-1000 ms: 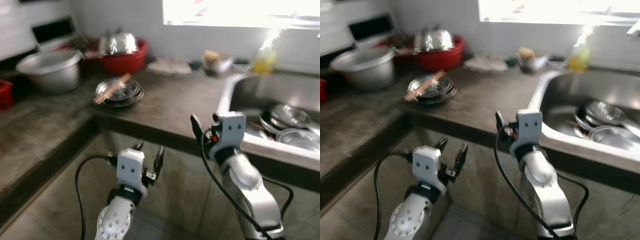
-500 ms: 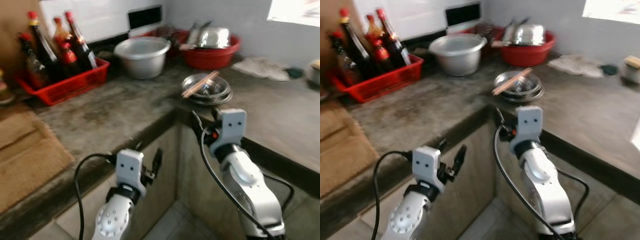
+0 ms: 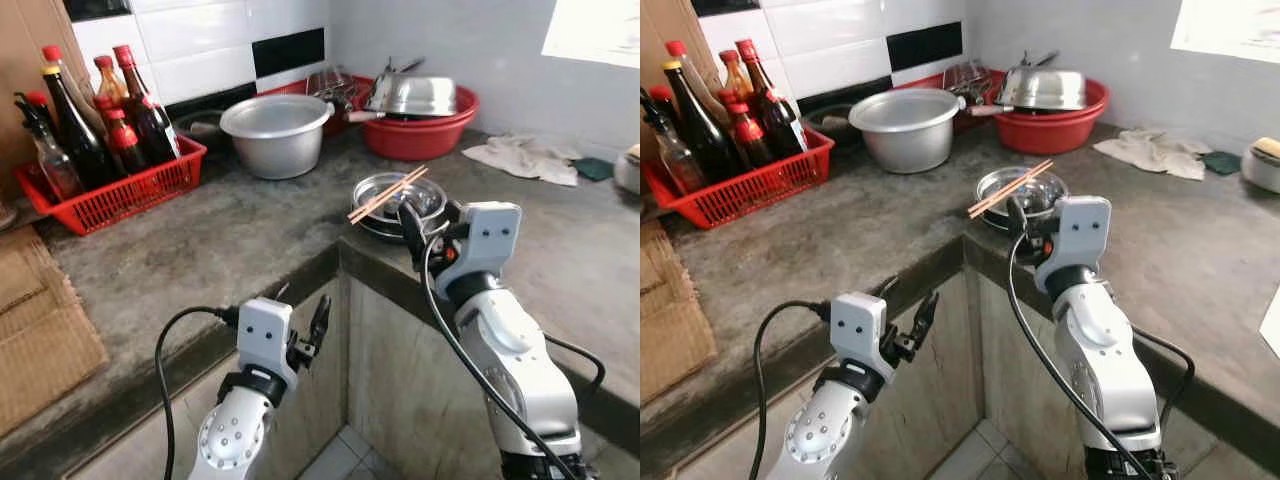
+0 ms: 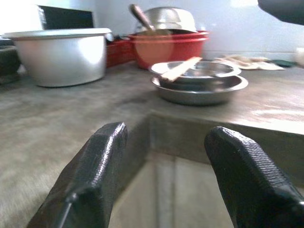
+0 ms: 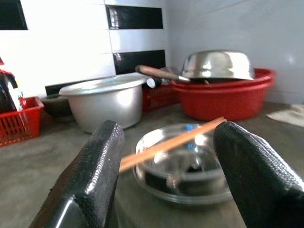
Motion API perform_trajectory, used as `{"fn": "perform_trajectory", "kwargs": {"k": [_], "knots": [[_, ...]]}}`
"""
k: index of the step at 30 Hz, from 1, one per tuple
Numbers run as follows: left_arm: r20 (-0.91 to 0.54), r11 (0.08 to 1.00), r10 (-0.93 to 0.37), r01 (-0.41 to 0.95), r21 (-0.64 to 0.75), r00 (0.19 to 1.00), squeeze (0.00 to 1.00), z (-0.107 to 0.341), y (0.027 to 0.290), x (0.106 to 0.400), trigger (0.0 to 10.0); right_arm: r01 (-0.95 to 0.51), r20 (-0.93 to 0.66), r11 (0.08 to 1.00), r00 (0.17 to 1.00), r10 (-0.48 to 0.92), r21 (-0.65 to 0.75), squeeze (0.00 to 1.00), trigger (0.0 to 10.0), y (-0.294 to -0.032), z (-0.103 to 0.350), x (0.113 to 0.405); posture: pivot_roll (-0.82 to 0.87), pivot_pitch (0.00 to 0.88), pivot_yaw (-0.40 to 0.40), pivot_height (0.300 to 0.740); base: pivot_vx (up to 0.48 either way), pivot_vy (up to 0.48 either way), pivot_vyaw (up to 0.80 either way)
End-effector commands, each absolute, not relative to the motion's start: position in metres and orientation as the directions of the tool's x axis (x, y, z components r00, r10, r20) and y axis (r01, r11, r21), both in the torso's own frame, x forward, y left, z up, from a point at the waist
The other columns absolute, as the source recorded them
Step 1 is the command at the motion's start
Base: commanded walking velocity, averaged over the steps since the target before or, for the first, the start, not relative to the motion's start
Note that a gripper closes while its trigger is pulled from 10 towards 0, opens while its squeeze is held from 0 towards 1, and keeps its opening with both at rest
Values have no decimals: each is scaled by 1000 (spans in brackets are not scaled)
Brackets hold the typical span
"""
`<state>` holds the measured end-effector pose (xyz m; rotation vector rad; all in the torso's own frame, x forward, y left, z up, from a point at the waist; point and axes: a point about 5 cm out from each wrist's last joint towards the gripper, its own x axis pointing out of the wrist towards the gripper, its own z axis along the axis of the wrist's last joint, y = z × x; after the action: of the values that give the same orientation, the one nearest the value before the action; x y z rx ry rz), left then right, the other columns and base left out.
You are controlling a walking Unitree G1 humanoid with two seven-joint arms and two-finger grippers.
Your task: Kitchen organization
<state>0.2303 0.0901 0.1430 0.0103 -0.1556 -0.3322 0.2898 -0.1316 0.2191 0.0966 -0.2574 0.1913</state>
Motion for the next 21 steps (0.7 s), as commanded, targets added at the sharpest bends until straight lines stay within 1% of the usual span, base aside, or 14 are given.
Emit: {"fn": "perform_trajectory", "kwargs": {"k": [1, 9, 12, 14, 15, 16, 17, 18, 21], "knots": [[127, 954, -299, 295, 48, 946, 0, 139, 97, 231, 10000, -238, 282, 968, 937, 207, 79, 0, 10000, -125, 225, 292, 90, 30, -12, 740, 0, 0, 0], [125, 955, -298, 295, 42, 946, 0, 138, 97, 230, 10000, -245, 294, 968, 930, 219, 52, 0, 10000, -128, 232, 298, 90, 39, -11, 740, 0, 0, 0], [116, 955, -298, 296, 36, 948, 0, 136, 96, 228, 10000, -258, 303, 966, 921, 245, 3, 0, 10000, -131, 242, 306, 88, 47, -14, 740, 0, 0, 0], [111, 954, -301, 299, 29, 947, 0, 134, 96, 228, 10000, -277, 280, 959, 918, 280, -51, 0, 10000, -133, 246, 316, 85, 51, -15, 740, 0, 0, 0], [111, 954, -301, 299, 29, 947, 0, 134, 96, 228, 10000, -277, 280, 959, 918, 280, -51, 0, 10000, -133, 246, 316, 85, 51, -15, 740, 0, 0, 0], [107, 952, -305, 304, 26, 946, 0, 133, 95, 228, 10000, -298, 256, 949, 914, 314, -99, 1000, 10000, -134, 248, 324, 86, 53, -18, 740, 0, 0, 0], [107, 952, -305, 304, 26, 946, 0, 133, 95, 228, 10000, -298, 256, 949, 914, 314, -99, 1000, 10000, -134, 248, 324, 86, 53, -18, 740, 0, 0, 0], [107, 952, -305, 305, 23, 946, 0, 133, 95, 228, 10000, -323, 241, 938, 908, 344, -123, 1000, 10000, -133, 248, 326, 88, 53, -22, 740, 0, 0, 0], [110, 953, -303, 303, 16, 947, 0, 134, 94, 227, 10000, -341, 188, 908, 902, 389, -245, 1000, 10000, -135, 246, 337, 94, 57, -29, 740, 0, 0, 0]]}}
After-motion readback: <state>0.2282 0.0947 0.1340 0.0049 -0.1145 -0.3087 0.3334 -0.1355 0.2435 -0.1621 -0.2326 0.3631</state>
